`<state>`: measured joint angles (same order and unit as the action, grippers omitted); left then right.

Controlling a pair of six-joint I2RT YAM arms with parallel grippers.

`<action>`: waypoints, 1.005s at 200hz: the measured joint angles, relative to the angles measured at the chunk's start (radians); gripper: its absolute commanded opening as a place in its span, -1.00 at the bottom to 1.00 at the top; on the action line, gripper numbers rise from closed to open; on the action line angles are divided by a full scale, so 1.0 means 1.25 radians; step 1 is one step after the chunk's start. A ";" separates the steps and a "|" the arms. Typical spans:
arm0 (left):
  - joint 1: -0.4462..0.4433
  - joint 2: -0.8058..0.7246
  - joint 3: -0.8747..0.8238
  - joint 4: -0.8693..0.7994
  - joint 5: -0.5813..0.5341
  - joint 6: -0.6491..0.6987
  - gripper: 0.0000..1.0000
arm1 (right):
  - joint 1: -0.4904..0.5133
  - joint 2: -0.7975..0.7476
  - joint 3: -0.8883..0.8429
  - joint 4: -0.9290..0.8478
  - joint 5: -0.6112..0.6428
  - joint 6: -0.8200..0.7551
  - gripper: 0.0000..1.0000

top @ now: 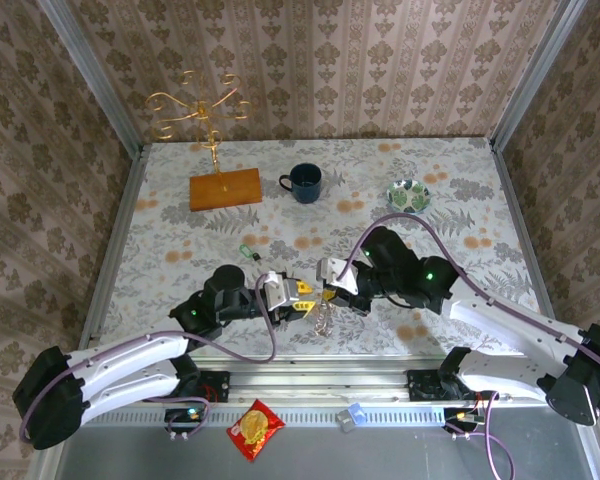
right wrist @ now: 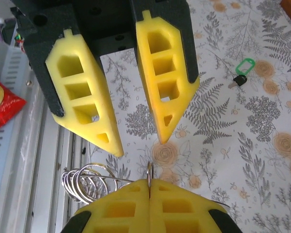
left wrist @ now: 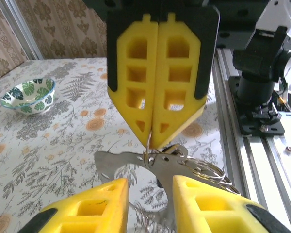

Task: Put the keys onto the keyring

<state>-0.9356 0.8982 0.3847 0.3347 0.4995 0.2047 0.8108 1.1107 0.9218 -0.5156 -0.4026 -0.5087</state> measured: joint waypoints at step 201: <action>0.002 0.039 0.022 -0.008 0.053 0.018 -1.00 | 0.031 0.038 0.063 -0.032 0.021 -0.038 -0.44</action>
<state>-0.9337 0.9474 0.4122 0.3252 0.5663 0.2272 0.8490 1.1576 1.0012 -0.5556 -0.3759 -0.5564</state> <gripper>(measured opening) 0.050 0.267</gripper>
